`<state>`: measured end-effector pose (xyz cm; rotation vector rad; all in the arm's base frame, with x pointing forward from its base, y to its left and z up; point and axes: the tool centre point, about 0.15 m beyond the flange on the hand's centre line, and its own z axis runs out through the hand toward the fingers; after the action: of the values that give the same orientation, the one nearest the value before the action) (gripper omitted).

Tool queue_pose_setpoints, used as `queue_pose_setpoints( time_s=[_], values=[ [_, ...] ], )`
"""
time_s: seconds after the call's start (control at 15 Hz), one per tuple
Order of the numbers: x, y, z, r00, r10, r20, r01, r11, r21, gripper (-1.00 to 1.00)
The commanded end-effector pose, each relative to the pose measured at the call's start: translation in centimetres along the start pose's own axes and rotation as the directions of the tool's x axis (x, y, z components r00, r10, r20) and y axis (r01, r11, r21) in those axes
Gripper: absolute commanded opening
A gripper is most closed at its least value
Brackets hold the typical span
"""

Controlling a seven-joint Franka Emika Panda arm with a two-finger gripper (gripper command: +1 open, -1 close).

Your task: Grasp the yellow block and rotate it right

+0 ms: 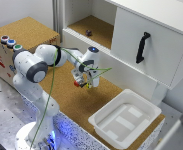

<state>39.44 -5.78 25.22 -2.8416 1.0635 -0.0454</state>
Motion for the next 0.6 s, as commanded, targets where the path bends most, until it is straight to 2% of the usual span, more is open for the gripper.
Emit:
queue_pose_setpoints(
  time_s=[0.0, 0.07, 0.2, 0.33, 0.4, 0.53],
  values=[
    [-0.3, 2.0, 1.6, 0.946, 0.322, 0.044, -0.325, 0.941, 0.098, -1.00],
    [-0.8, 2.9, 2.2, 0.914, 0.400, 0.065, -0.405, 0.907, 0.114, -1.00],
    [-1.8, 4.4, 2.6, 0.864, 0.500, 0.054, -0.503, 0.856, 0.118, -1.00],
    [-2.6, 5.4, 3.1, 0.809, 0.585, 0.053, -0.588, 0.804, 0.091, -1.00],
    [-3.0, 5.2, 3.1, 0.797, 0.602, 0.046, -0.604, 0.795, 0.063, -1.00],
    [-3.1, 4.4, 3.1, 0.798, 0.600, 0.049, -0.602, 0.795, 0.073, -1.00]
  ],
)
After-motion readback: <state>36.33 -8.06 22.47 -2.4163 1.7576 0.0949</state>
